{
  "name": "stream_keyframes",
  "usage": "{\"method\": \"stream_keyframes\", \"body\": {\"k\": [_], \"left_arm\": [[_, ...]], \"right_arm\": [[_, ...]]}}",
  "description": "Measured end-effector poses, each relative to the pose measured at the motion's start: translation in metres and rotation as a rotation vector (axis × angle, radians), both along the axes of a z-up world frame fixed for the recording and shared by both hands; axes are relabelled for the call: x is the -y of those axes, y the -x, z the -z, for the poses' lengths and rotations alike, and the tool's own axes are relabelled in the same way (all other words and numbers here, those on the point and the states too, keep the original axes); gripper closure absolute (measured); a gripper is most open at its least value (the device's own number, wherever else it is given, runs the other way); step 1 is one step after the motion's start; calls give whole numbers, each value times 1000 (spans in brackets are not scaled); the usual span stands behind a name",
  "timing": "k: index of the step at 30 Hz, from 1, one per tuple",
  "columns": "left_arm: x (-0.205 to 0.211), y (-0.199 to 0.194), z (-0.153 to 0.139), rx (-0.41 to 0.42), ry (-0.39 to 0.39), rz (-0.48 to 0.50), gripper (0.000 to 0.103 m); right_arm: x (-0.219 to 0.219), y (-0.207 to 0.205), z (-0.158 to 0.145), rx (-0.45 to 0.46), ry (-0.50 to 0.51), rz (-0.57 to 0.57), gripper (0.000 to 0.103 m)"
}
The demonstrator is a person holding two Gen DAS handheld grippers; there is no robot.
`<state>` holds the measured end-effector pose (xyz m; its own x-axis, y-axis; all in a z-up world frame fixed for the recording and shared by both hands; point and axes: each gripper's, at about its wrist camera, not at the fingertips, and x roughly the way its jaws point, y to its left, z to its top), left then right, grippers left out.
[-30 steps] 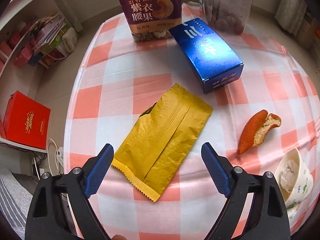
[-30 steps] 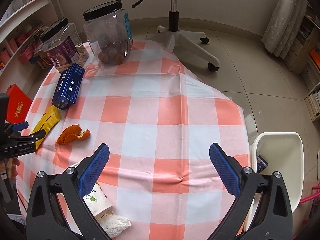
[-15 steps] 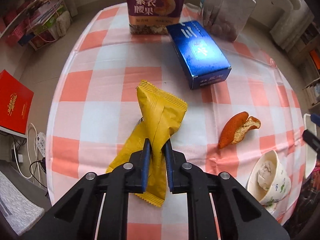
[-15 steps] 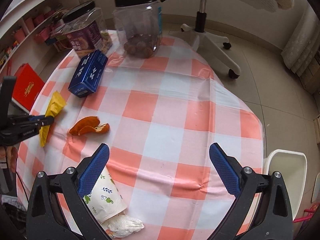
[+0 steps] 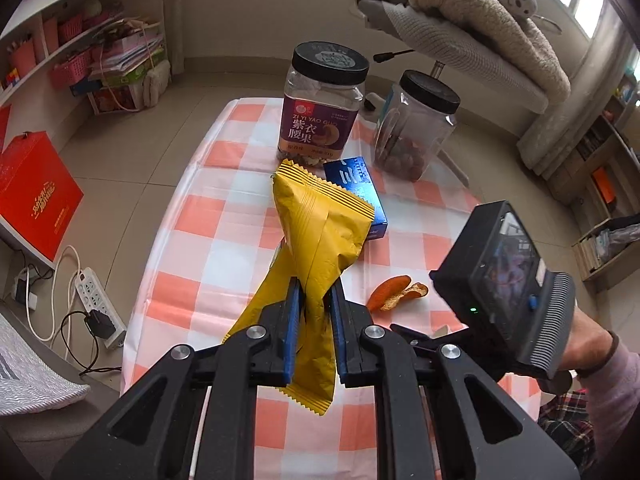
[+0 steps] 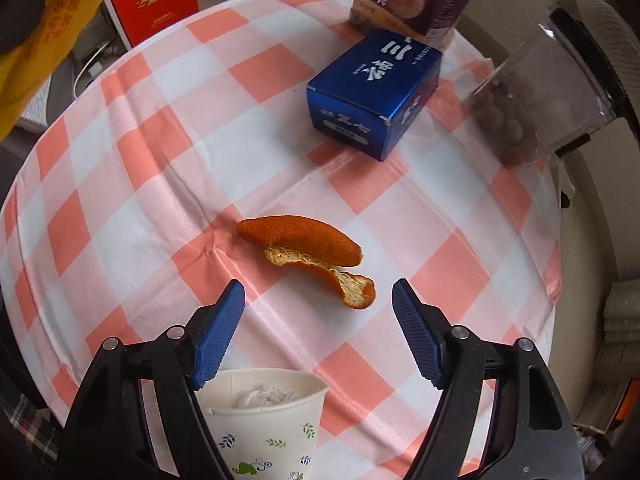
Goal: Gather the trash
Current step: 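Grasp the orange peel with the right gripper while the left gripper holds the wrapper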
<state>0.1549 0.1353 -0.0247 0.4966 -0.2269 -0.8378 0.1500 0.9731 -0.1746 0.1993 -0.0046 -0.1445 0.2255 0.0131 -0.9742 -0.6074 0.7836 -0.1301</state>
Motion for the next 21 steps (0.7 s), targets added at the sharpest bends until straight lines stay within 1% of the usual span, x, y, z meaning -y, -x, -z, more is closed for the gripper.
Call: {"method": "stream_keyframes", "body": {"k": [2,4,5,7,8,9,10,12,17,18,21], "left_arm": [[-4,-3,0,-3,15,-8,88],[-8,-5,3,-11,20,-22,88],[-10,-6,5,-16,23,-29,88],[-14,-6,7,-23,28,-40,88],[-16,-6,7,-23,29,-46,88],[-17,-6,8,-23,28,-52,88],[-18,-6,8,-23,25,-58,88],[-20,-5,9,-23,15,-69,88],[-25,0,6,-17,17,-87,88],[-25,1,5,-15,19,-87,88],[-24,4,1,-4,23,-87,88]], "right_arm": [[-6,-4,9,-24,-12,-14,35],[-6,-9,14,-41,-41,12,39],[-4,-12,13,-38,-59,35,48],[2,-17,9,-36,-87,71,62],[5,-18,6,-49,-109,83,80],[7,-19,4,-43,-99,93,100],[9,-19,1,-29,-81,104,99],[15,-18,-4,-12,-80,139,99],[26,-7,-29,49,-127,193,100],[28,-6,-31,67,-136,202,100],[33,4,-49,122,-168,221,100]]}}
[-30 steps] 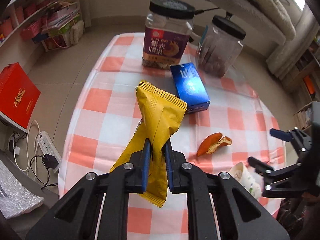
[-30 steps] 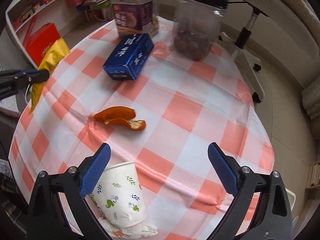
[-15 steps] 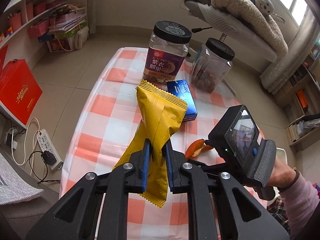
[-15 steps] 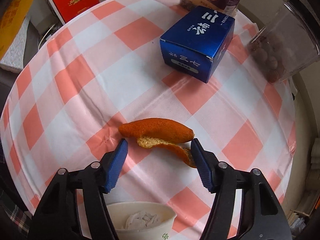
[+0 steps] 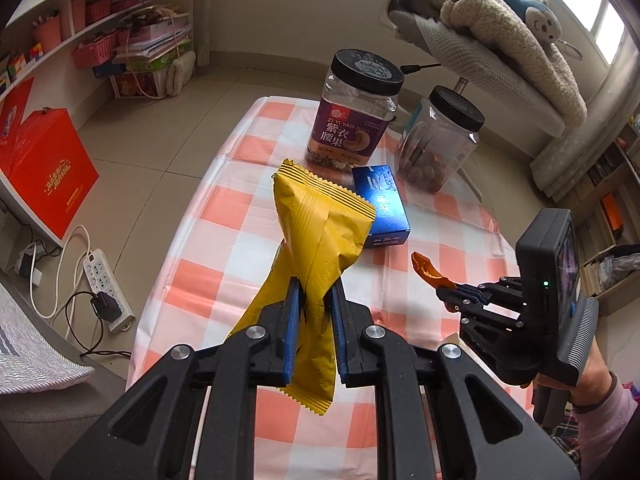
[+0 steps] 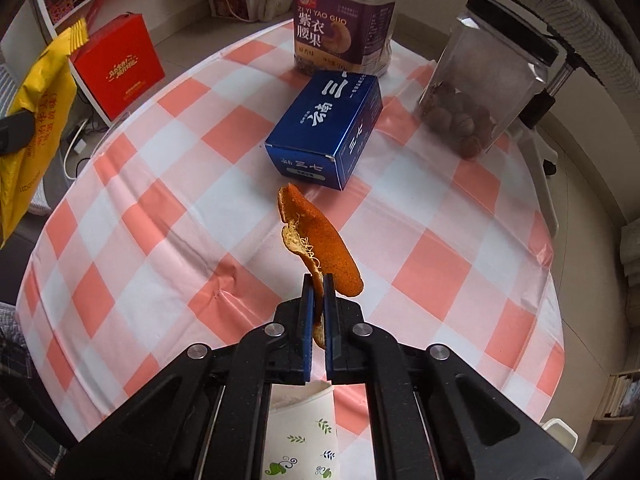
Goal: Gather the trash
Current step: 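Grasp the orange peel with the right gripper while the left gripper holds the wrapper, then carry the wrapper and peel over the white bin and open both grippers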
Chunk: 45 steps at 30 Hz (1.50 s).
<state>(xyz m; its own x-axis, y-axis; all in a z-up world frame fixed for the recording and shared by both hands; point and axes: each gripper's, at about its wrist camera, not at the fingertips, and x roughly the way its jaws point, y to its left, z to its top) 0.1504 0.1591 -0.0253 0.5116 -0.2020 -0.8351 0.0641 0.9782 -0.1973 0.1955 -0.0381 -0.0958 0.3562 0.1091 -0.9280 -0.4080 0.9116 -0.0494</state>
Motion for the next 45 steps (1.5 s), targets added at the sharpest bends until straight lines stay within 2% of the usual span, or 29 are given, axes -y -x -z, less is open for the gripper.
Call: {"method": "stream_keyframes", "body": {"k": [9,14,19,28,40,45], "left_arm": [[17,15,-16,51,34,10,88],[30,23,-27,100,98,40,88],[57,31,-37,160,104,88,88],[112,39,-45,226,109,176,88],[200,55,-36,245,102,328,88],[239,66,-27,238,84,405,87]], "right_arm": [[19,30,-43,141,-97,94,100],[40,42,-64,199,-146,167,100],[64,57,-82,267,-188,235,100],[123,97,-96,409,-186,371,100],[237,140,-93,423,-192,646,100],[281,160,-95,442,-137,759,100]]}}
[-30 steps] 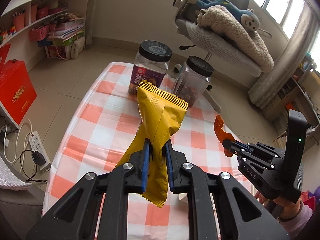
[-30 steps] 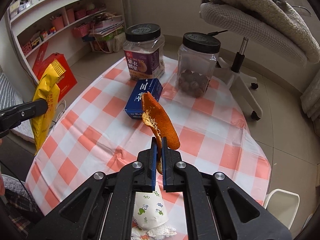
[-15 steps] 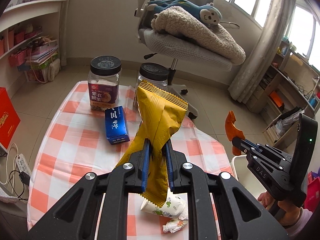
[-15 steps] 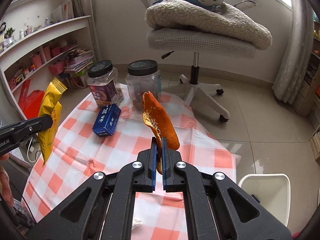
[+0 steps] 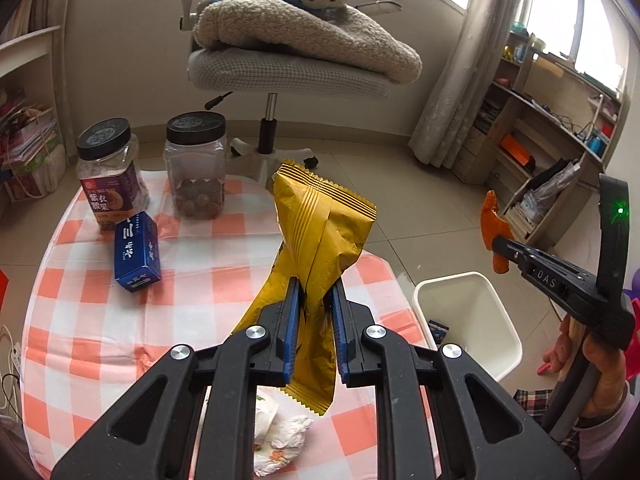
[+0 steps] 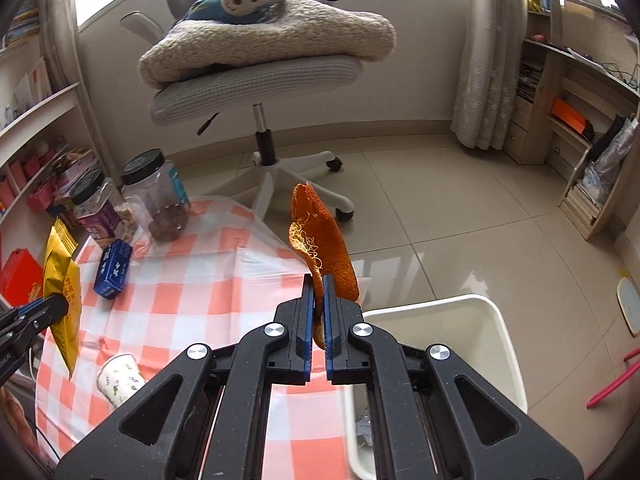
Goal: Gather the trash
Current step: 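Carry the wrapper and peel over the white bin and open both grippers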
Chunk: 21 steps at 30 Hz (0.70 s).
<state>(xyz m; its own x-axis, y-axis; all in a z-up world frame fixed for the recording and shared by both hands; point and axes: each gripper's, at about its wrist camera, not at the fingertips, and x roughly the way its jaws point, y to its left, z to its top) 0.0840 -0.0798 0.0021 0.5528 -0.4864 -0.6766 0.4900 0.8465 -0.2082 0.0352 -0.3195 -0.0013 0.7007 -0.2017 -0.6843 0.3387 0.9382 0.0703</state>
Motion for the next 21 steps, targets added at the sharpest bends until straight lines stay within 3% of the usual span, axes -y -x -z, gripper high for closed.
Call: {"method": "stream_keyframes", "body": {"k": [12,13,17,21], "left_arm": [[97,27,11,-23,-13,183,85],[106,30,13,-29,-13,197,85],[141,41,21,-51,-16,254,85],[171,48,27,-87,4,295,85]], "right_arm": [[84,51,6,-41,27,190,97],[89,56,6,-36,22,201,94],[109,72,2,-2,6,249,61],[134,89,-1,31,-14,317,58]]}}
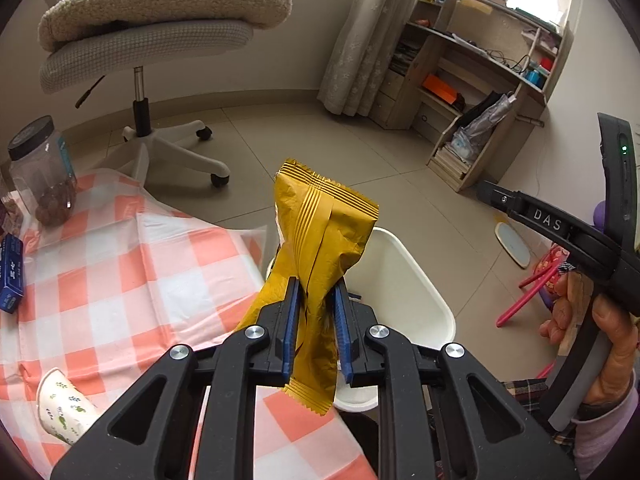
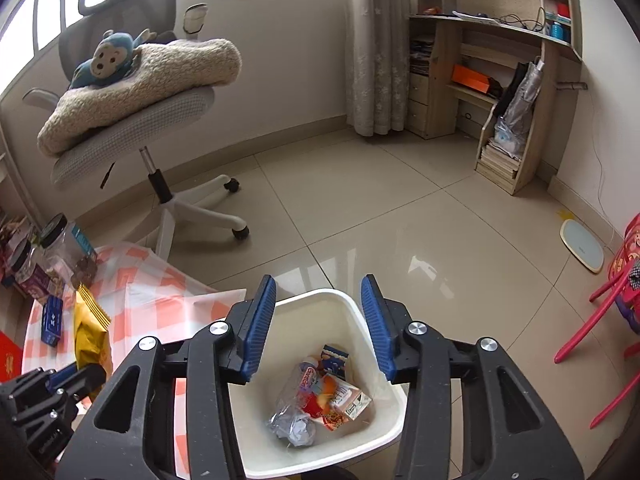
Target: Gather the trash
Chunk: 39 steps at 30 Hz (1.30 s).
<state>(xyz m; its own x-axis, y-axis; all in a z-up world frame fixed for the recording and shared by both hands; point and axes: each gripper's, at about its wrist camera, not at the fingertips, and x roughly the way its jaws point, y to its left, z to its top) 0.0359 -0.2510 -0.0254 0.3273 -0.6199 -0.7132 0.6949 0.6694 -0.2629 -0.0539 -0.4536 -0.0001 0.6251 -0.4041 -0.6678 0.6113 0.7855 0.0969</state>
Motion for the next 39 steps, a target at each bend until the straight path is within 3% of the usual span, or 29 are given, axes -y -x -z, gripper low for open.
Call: {"method": "stream_keyframes", "body": {"k": [3,7,9,10,13,17,22,28,33,39], "left_arm": [[21,7,3,-24,21,29,84],[44,17,4,-19,44,77,79],[52,21,3,-12,62,104,63],[55,22,2,-7,63,107,47],[56,22,2,5,62,100,43],[47,17,-2,55,12,41,40],[22,9,-11,129,-39,-44,30],[-5,1,-13,188,-115,-168,25],[-33,-5,-15,210,-126,-266,15],[-73,-26,-11,179,-224,-390,12]], "right_arm": [[16,9,1,8,-16,48,56],[30,20,0,21,-10,112,46],[36,24,0,32,-15,143,43],[38,25,-1,34,-16,152,42],[38,27,-2,41,-8,167,32],[29,28,-7,59,43,171,14],[9,14,-7,28,99,118,7],[-29,-4,-10,-7,202,44,7],[-64,-18,-11,-30,296,-18,7],[-102,-43,0,-90,285,-124,7]]}}
